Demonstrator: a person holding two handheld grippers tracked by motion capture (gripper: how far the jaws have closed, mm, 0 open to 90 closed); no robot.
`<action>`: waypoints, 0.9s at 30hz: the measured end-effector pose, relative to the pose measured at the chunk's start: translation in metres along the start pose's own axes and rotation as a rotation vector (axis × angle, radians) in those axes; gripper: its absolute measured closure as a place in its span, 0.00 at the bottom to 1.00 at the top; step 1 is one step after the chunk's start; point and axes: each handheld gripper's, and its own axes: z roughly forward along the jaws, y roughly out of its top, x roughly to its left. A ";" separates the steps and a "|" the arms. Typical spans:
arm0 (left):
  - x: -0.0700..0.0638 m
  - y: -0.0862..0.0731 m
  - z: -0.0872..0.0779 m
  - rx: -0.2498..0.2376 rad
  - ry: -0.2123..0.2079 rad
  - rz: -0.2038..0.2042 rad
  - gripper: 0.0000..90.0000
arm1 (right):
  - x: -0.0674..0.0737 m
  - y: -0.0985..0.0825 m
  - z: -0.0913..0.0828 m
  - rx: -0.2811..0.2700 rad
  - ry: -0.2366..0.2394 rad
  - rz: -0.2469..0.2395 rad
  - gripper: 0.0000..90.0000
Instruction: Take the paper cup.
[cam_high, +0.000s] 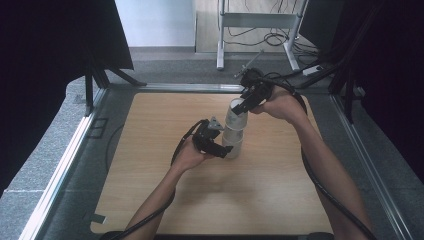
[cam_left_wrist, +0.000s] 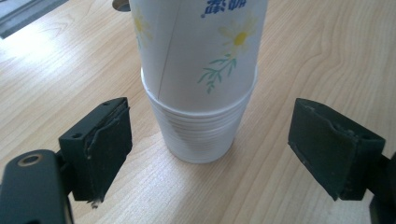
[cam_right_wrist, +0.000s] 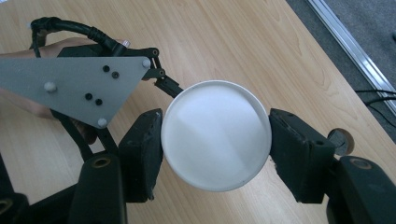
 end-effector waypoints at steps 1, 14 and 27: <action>0.000 -0.001 -0.001 -0.004 -0.006 0.000 0.15 | 0.001 0.000 -0.001 -0.001 0.001 0.002 0.42; -0.010 -0.002 -0.021 -0.018 -0.021 0.055 0.11 | 0.014 -0.007 -0.021 -0.013 0.023 -0.029 0.42; -0.019 -0.007 -0.034 0.002 -0.053 0.074 0.10 | 0.028 -0.026 -0.033 -0.020 0.045 -0.058 0.42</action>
